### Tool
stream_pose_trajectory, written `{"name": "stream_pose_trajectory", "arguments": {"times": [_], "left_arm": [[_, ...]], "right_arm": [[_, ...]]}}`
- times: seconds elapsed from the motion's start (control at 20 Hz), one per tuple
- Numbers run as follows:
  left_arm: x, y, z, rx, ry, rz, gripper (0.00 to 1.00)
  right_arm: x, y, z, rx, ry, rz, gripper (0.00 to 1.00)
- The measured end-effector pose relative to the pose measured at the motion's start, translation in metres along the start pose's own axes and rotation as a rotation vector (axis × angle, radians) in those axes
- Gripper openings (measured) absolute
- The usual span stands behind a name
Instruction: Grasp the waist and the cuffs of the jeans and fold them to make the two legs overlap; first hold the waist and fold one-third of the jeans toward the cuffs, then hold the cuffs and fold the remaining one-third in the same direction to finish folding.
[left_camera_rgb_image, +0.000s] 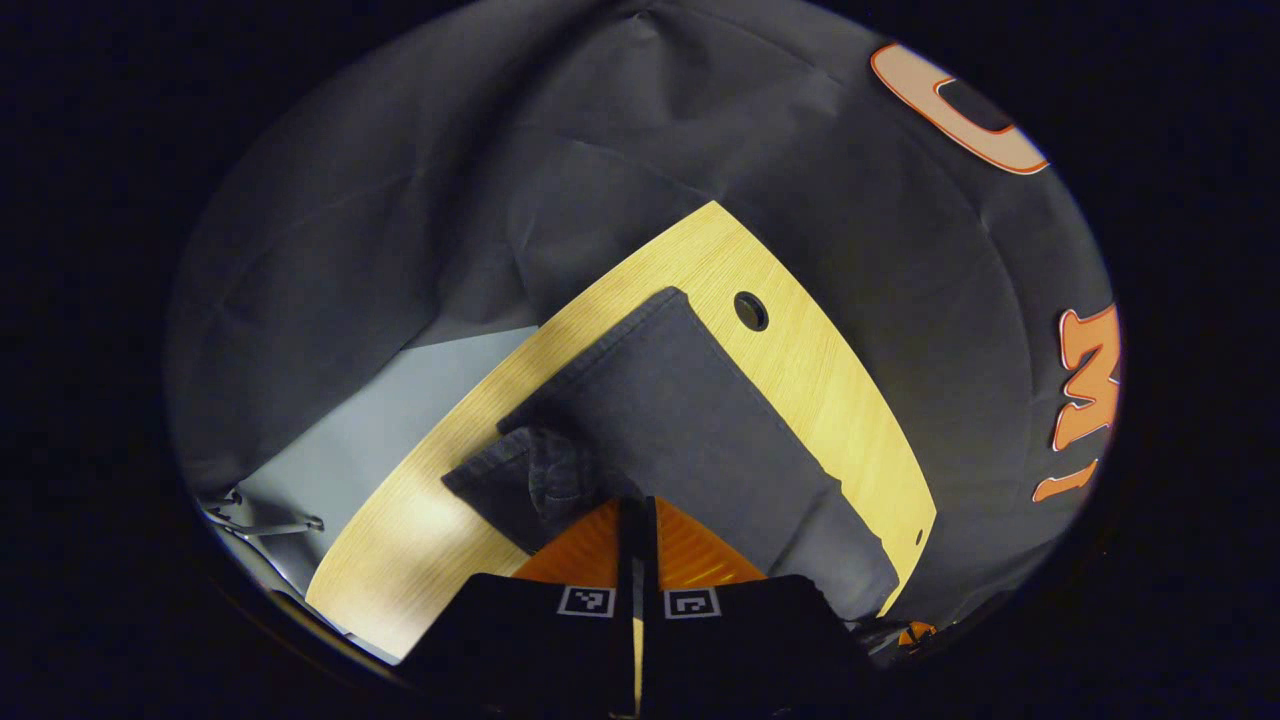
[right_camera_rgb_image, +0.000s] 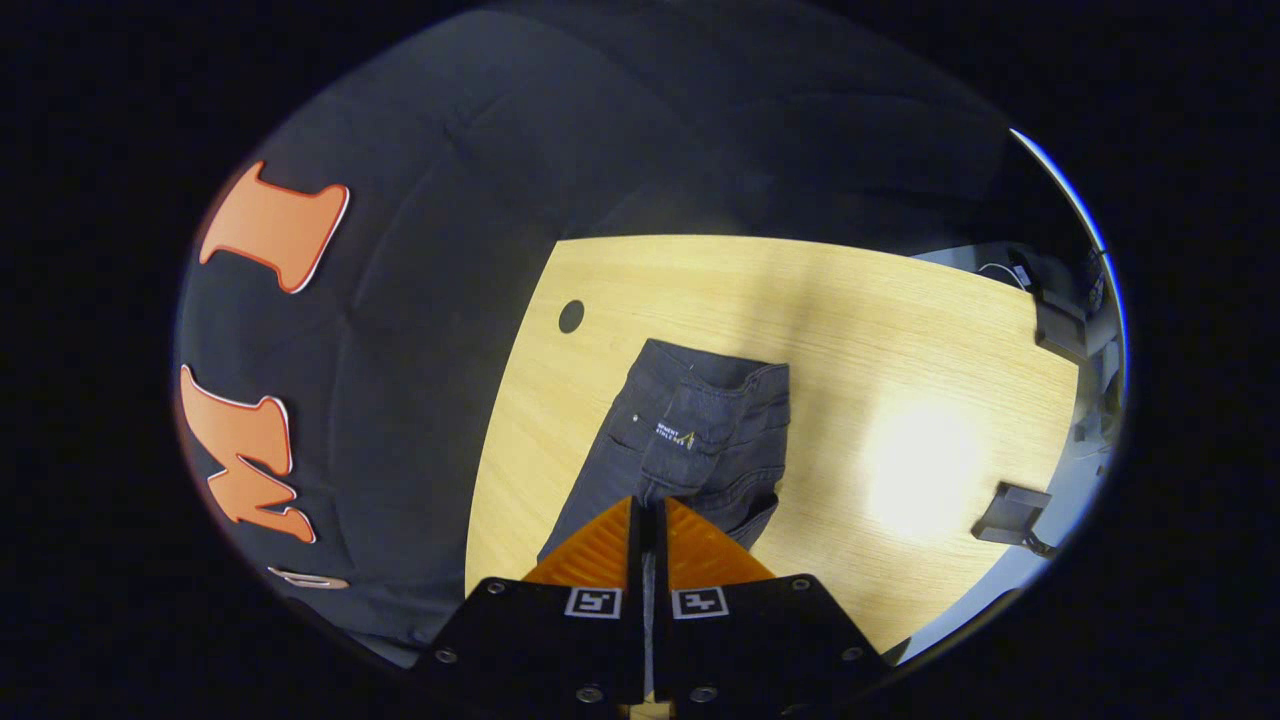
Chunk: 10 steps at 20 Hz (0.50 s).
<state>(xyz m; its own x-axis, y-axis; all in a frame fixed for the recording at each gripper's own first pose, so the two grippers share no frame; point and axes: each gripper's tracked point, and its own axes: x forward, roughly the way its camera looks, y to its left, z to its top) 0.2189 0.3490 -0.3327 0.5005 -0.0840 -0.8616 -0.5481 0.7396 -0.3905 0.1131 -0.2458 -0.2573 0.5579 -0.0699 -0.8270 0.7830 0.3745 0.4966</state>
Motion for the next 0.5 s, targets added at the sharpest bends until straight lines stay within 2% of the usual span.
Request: {"name": "stream_pose_trajectory", "arguments": {"times": [0.25,0.5], "left_arm": [[0.01,-0.012,0.03,0.009,-0.051,0.031,0.04],[0.019,-0.034,0.058,0.024,-0.095,0.065,0.04]], "right_arm": [[0.019,0.01,0.013,0.0,0.023,0.027,0.01],[0.051,0.023,0.028,-0.011,0.051,0.008,0.01]]}}
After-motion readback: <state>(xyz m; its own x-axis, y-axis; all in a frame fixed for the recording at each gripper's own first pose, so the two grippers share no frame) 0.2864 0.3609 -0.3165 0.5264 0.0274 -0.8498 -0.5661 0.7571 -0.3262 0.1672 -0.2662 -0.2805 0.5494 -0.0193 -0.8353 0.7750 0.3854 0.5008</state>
